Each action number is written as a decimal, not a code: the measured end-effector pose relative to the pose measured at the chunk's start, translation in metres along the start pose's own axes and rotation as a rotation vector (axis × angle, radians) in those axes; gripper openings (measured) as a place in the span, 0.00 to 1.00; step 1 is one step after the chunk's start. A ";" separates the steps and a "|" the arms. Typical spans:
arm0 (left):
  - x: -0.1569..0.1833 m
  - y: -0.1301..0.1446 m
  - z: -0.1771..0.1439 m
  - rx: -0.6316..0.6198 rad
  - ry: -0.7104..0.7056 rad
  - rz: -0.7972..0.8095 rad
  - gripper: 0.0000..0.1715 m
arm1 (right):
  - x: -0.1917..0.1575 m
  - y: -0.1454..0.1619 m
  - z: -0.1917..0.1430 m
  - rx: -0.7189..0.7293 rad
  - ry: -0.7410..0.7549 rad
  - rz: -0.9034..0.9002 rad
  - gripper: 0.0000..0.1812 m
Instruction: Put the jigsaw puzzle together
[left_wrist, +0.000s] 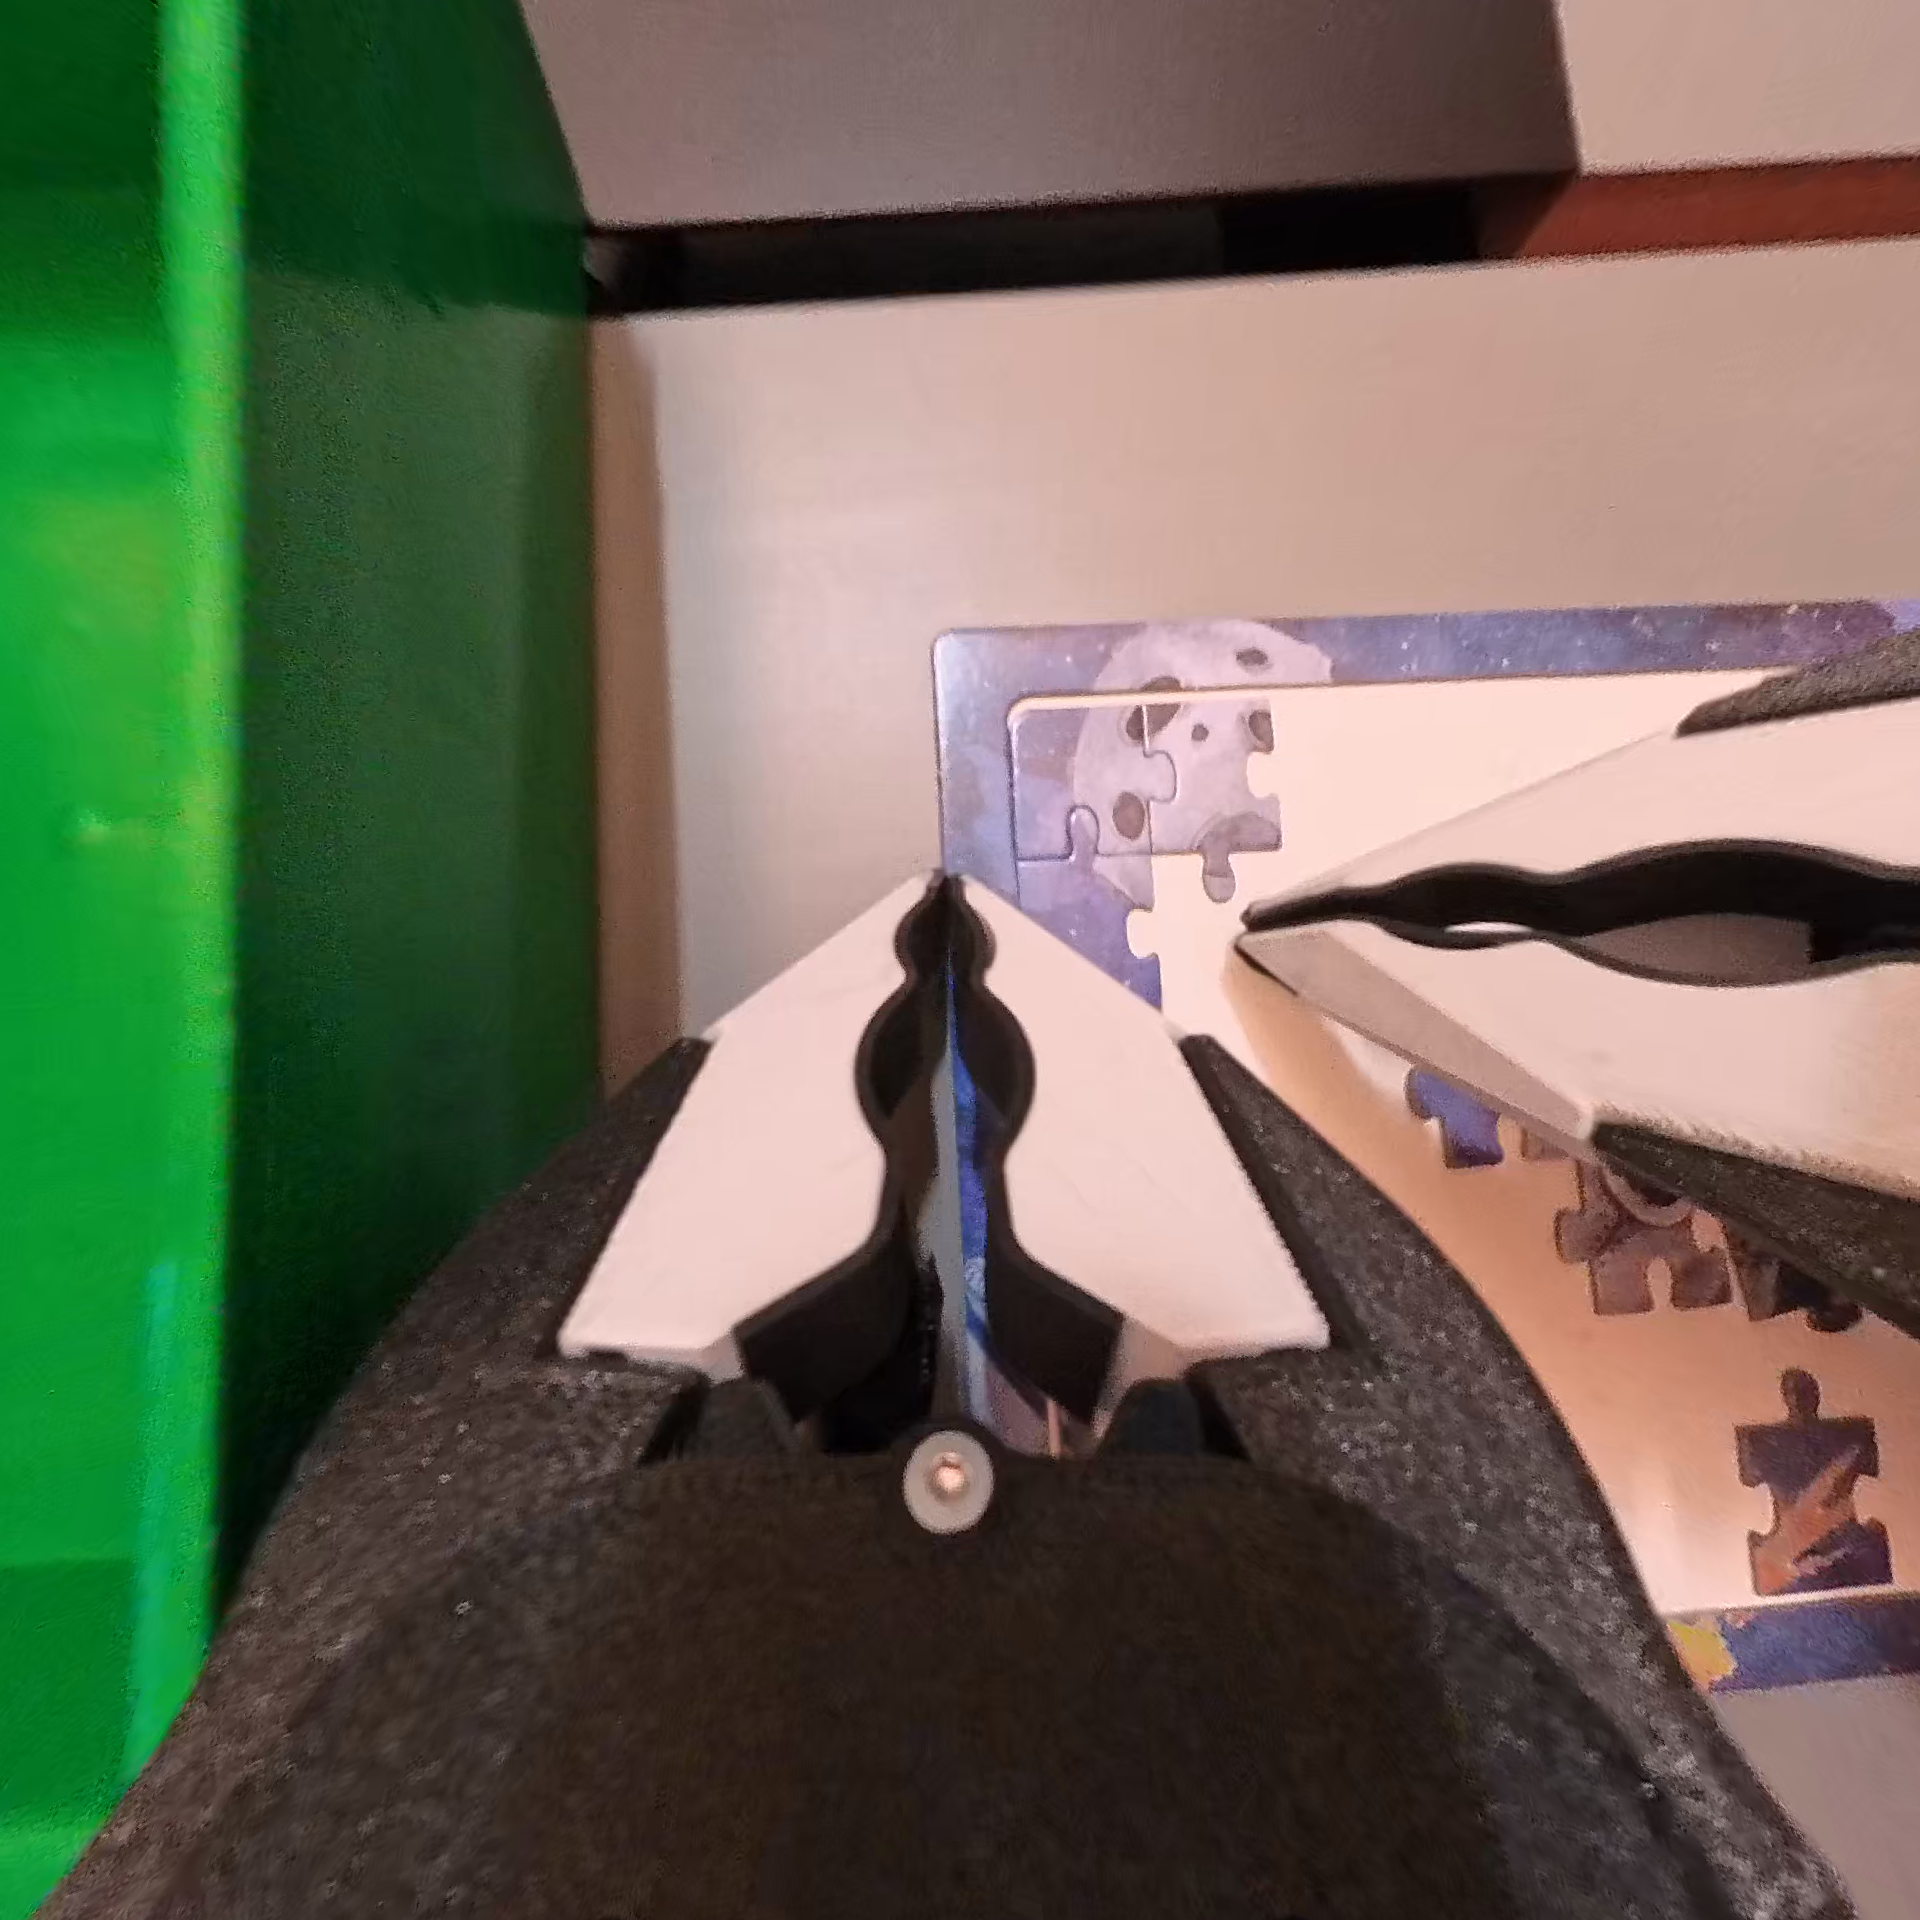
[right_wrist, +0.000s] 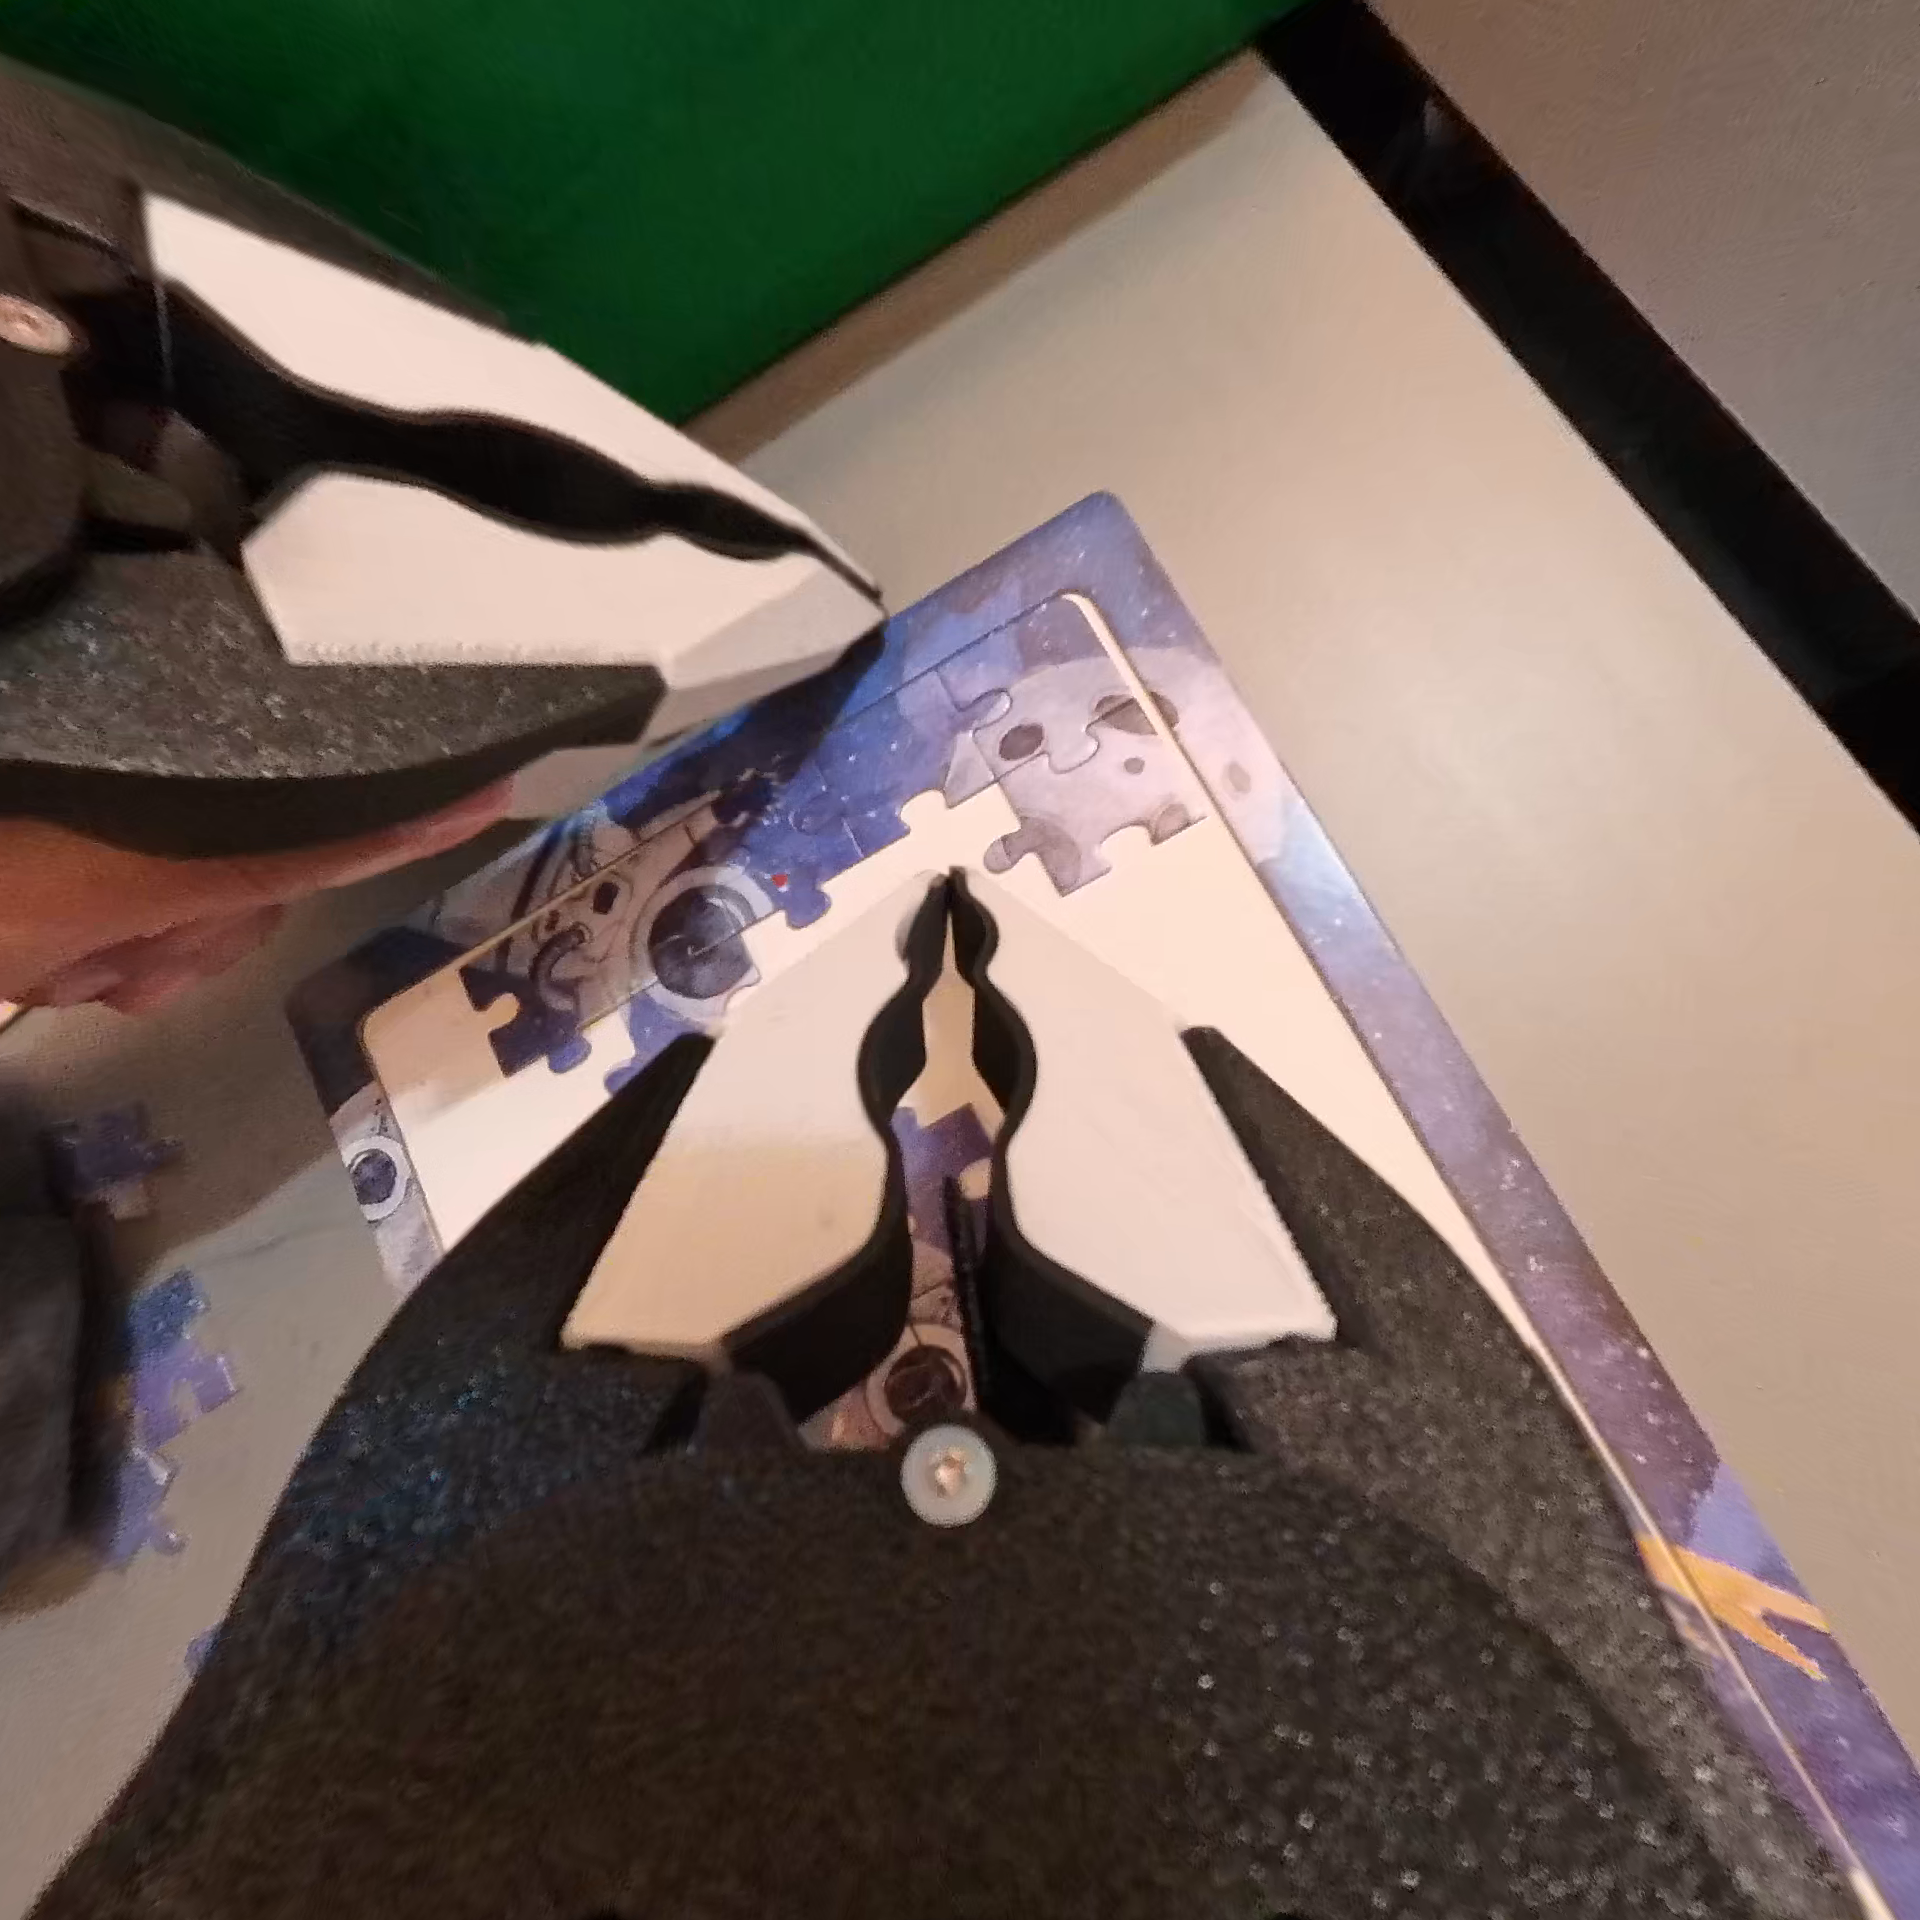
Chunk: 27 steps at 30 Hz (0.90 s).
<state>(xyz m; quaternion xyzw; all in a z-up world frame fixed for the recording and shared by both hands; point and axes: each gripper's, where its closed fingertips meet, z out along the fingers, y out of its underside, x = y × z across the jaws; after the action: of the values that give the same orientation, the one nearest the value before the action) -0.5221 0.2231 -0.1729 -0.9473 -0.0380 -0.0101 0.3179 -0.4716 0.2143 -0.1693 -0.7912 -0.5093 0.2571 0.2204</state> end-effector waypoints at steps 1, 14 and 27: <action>0.000 0.001 0.001 -0.001 0.003 -0.005 0.00 | 0.000 0.001 0.002 0.001 -0.005 0.007 0.00; 0.001 0.002 0.000 -0.009 0.010 0.004 0.00 | 0.008 -0.002 0.008 0.026 0.041 0.010 0.00; 0.001 0.002 0.000 -0.005 0.022 0.002 0.00 | 0.018 -0.002 0.004 0.043 0.049 0.072 0.00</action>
<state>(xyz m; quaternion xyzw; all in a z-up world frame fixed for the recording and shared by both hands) -0.5214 0.2216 -0.1743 -0.9479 -0.0335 -0.0202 0.3160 -0.4690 0.2323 -0.1746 -0.8103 -0.4690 0.2562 0.2404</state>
